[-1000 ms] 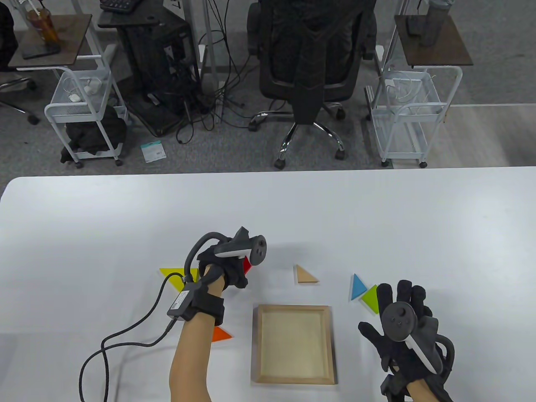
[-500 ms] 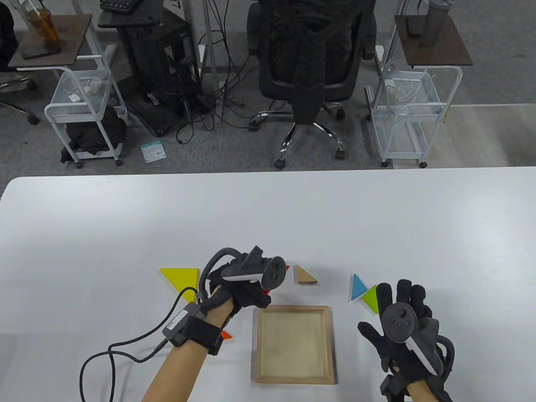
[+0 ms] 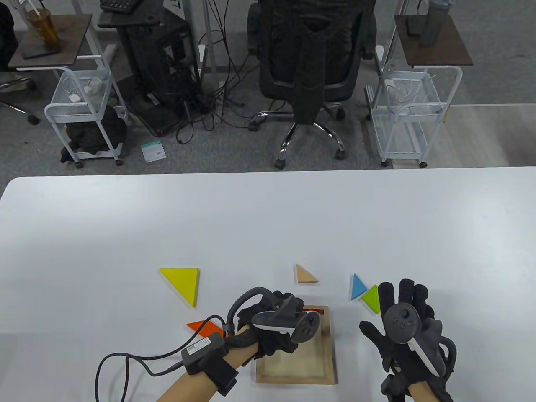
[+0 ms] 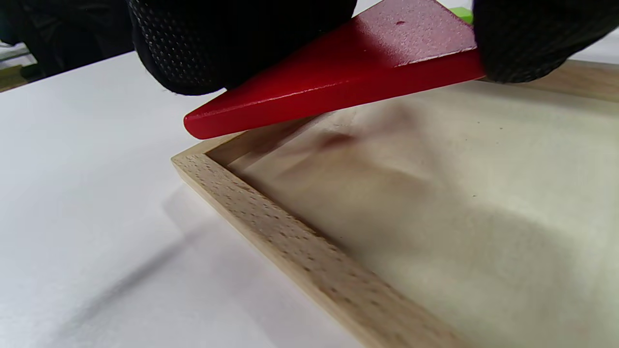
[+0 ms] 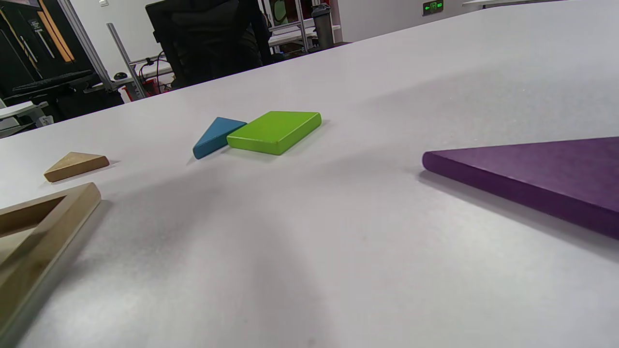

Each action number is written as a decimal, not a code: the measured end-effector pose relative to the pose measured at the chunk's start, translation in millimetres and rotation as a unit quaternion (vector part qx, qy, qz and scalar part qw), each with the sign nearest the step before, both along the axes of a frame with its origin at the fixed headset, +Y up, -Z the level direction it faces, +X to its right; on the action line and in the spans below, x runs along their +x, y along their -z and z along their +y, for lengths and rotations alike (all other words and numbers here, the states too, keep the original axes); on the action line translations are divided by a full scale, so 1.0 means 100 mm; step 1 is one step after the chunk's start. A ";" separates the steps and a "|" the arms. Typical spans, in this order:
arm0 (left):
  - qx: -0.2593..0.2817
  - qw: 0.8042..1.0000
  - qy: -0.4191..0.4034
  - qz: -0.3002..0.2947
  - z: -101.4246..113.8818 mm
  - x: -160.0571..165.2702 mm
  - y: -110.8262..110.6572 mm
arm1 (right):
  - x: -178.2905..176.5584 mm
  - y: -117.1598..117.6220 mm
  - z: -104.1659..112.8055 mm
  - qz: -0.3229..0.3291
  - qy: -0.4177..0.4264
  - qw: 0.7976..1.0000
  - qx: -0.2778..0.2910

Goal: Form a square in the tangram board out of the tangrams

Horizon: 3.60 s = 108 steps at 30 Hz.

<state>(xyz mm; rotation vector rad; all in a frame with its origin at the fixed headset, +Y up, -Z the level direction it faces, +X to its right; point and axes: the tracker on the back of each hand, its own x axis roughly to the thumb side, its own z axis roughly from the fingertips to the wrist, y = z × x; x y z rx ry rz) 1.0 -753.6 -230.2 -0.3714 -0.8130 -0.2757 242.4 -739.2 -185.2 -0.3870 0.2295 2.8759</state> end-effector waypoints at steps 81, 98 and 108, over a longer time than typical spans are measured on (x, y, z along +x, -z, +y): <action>0.057 0.993 0.089 0.047 -0.15 0.22 -0.09 | -0.02 -0.01 0.00 0.009 -0.002 1.000 -0.001; 0.094 0.956 -0.112 0.253 0.30 -1.50 -0.39 | -0.03 0.01 -0.04 0.011 -0.004 1.000 -0.013; 0.069 0.941 -0.122 0.307 -0.09 -2.06 -0.61 | 0.02 0.02 -0.07 -0.005 -0.005 1.000 -0.023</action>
